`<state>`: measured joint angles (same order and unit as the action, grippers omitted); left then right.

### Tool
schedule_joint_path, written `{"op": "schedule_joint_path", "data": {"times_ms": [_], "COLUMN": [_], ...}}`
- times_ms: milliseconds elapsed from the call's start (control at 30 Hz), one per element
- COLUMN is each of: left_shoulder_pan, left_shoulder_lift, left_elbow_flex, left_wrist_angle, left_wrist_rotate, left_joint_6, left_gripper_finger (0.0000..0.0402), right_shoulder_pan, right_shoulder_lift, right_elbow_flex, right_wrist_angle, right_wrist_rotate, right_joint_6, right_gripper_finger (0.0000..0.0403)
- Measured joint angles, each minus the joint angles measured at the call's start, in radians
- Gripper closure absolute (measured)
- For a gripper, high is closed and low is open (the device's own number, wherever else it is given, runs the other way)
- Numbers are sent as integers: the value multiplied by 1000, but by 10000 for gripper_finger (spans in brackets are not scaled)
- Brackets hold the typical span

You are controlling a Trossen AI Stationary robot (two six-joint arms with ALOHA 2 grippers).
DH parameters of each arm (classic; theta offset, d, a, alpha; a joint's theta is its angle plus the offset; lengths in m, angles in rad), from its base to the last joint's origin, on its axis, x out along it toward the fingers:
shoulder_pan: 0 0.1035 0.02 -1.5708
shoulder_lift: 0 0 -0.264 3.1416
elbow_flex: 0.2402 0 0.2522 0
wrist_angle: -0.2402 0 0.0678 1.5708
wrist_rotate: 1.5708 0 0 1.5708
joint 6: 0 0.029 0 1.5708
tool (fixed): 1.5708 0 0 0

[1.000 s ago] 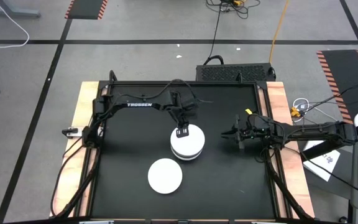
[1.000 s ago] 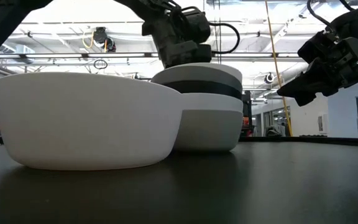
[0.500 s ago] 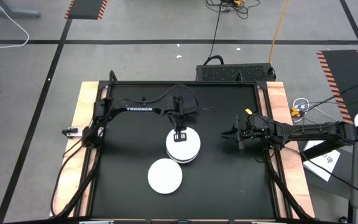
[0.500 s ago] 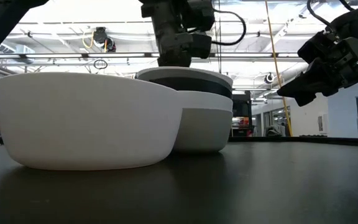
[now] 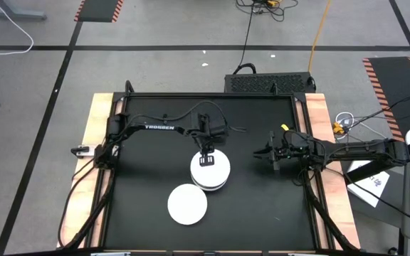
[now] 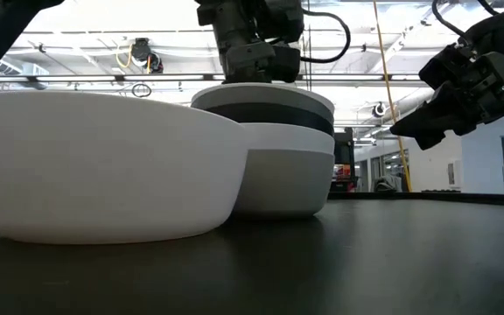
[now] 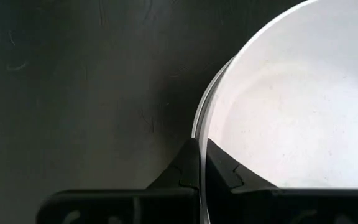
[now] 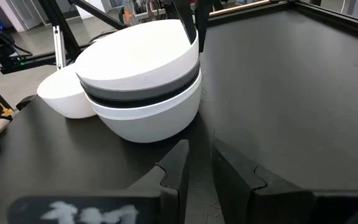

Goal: Nest bowls inside each other
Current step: Stack the left white bowl on the dark gray bowl

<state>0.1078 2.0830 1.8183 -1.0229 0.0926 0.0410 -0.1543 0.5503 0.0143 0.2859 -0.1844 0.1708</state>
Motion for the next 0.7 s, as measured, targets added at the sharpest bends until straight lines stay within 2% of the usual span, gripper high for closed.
{"op": "schedule_joint_path", "data": {"times_ms": [133, 233, 700], "left_shoulder_pan": [0, -1, -38], "left_shoulder_lift": [0, 1, -15], "left_elbow_flex": [-1, -1, 11], "left_wrist_angle": [6, 11, 41], "left_wrist_rotate": [18, 18, 33], "left_joint_6": [-1, 3, 59], "left_gripper_finger": [397, 373, 181], "right_shoulder_pan": [0, 0, 0], "right_shoulder_lift": [0, 0, 0], "right_elbow_flex": [0, 0, 0], "right_wrist_angle": [0, 0, 0], "right_wrist_rotate": [0, 0, 0], "right_joint_6": [0, 0, 0], "right_gripper_finger": [342, 342, 342]}}
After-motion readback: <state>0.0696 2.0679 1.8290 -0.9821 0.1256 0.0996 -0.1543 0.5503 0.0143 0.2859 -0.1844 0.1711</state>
